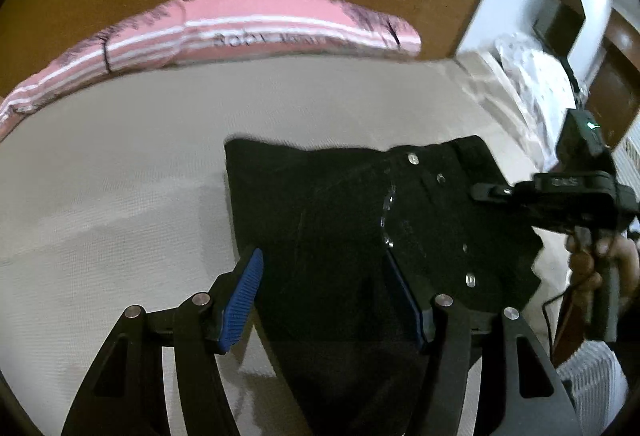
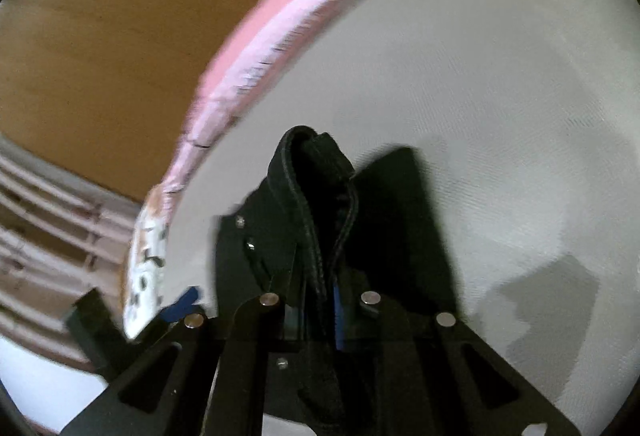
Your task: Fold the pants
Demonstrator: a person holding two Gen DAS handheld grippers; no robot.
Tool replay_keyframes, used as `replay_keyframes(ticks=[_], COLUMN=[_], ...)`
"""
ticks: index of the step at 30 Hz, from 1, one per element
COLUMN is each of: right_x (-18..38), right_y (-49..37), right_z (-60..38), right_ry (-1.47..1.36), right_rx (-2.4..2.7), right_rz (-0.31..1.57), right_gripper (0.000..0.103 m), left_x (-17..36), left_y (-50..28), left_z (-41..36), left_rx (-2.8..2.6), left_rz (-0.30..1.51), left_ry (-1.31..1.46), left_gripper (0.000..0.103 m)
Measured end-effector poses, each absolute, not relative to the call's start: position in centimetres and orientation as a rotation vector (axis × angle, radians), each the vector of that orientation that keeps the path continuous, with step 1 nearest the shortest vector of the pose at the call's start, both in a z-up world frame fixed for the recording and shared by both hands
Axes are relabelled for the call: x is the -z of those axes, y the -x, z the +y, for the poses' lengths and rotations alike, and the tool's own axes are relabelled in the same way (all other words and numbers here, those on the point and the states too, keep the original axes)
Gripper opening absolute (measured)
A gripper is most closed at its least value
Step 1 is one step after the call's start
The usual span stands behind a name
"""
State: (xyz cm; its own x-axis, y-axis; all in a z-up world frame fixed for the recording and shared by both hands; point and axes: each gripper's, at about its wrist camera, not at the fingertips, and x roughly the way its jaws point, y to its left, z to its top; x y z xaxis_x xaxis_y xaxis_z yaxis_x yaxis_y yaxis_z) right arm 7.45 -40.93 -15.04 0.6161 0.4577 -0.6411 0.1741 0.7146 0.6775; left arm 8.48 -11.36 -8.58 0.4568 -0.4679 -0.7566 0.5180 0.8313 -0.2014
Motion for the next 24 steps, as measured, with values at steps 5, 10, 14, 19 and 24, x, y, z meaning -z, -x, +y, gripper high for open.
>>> replay_keyframes(ticks=[5,10,14,19,24], right_x=[17.5,15.9,15.4,15.9,16.7], right_y=[-7.1,-6.4,-4.4,-2.2,-1.3], right_z=[-42.4,-41.8,-41.9,-42.2,-41.9], right_ry=[-0.821,-0.757,-0.758,-0.775,-0.796], right_rx=[-0.142,-0.118,-0.121,-0.107,-0.095], right_rz=[0.92,0.933,0.938,0.943,0.949], right_gripper=[0.01,0.024,0.025,0.024,0.025], left_x=[9.6,10.2,10.2,10.0,9.6], left_y=[-7.4,-7.5,-7.1,-6.5,-5.8], left_z=[-12.5,-12.6,-12.8,-12.9,-12.7], left_rx=[0.606,0.587,0.581,0.579,0.586], left_rz=[0.893,0.9,0.899,0.896,0.904], left_ry=[-0.158,-0.156,-0.175,-0.194,-0.189], left_gripper=[0.063,0.063,0.063,0.063,0.063])
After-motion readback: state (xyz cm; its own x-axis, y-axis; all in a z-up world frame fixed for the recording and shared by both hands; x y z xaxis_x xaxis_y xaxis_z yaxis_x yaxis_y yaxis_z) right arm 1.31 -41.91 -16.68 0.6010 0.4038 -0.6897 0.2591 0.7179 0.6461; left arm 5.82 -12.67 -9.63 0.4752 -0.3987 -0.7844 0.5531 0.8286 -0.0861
